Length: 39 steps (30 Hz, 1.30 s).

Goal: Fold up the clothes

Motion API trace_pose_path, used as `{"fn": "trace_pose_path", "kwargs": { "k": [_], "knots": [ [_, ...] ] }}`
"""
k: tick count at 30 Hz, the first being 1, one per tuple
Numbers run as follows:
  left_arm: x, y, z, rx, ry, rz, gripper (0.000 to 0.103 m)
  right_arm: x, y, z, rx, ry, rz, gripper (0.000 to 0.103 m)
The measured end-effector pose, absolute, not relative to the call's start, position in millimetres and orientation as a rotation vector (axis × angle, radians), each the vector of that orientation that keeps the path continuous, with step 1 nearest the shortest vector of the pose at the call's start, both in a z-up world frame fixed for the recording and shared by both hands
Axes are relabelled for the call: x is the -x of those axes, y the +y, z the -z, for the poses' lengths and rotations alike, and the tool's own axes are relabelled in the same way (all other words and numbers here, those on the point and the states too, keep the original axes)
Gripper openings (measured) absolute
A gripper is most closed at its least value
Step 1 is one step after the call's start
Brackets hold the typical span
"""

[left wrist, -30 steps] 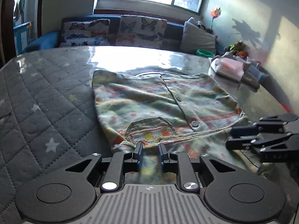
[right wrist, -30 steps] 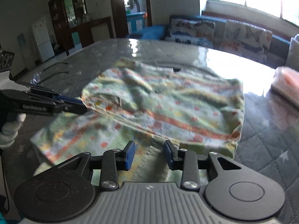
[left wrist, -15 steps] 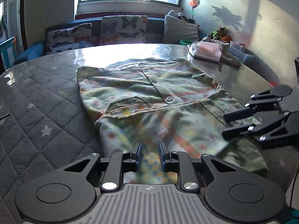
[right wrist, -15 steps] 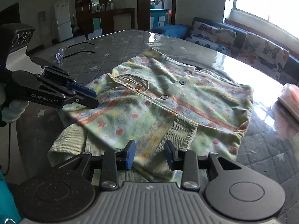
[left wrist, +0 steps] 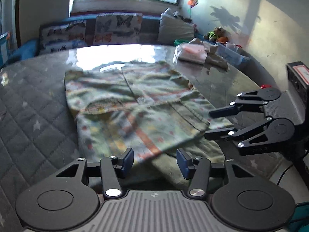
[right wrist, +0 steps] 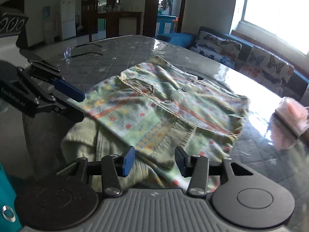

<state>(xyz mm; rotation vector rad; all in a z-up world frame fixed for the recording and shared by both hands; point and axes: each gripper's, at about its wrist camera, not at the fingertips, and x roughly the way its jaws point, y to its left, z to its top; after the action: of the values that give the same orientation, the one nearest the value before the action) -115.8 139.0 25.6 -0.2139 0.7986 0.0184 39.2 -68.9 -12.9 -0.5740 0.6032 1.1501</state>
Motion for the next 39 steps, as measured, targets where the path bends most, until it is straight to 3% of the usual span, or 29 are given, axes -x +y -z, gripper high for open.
{"fn": "trace_pose_path", "kwargs": {
  "k": [4, 10, 12, 17, 28, 30, 34, 35, 38, 39],
  "knots": [
    [116, 133, -18, 0.271, 0.857, -0.001, 0.057, -31, -84, 13, 0.645, 0.579, -1.140, 0.059],
    [112, 127, -10, 0.334, 0.895, 0.006, 0.057, -16, -101, 19, 0.747, 0.531, -1.146, 0.073],
    [110, 126, -8, 0.353, 0.906, 0.011, 0.054, -13, -104, 22, 0.768, 0.516, -1.158, 0.073],
    [105, 129, -9, 0.387, 0.920, 0.030, 0.021, -3, -106, 29, 0.814, 0.453, -1.181, 0.078],
    [82, 156, -43, 0.452, 0.841, 0.090, 0.016, -4, -88, 35, 0.782, 0.373, -1.226, 0.080],
    [74, 162, -46, 0.467, 0.834, 0.108, 0.015, -6, -81, 35, 0.764, 0.360, -1.238, 0.077],
    [64, 170, -49, 0.472, 0.825, 0.128, 0.016, -14, -63, 35, 0.706, 0.382, -1.263, 0.060],
    [64, 172, -49, 0.469, 0.824, 0.128, 0.016, -18, -58, 34, 0.685, 0.407, -1.271, 0.047],
    [70, 178, -49, 0.459, 0.815, 0.138, 0.017, -35, -49, 27, 0.596, 0.503, -1.294, 0.023],
    [74, 179, -49, 0.451, 0.808, 0.144, 0.019, -41, -47, 24, 0.567, 0.533, -1.298, 0.020]
  ]
}}
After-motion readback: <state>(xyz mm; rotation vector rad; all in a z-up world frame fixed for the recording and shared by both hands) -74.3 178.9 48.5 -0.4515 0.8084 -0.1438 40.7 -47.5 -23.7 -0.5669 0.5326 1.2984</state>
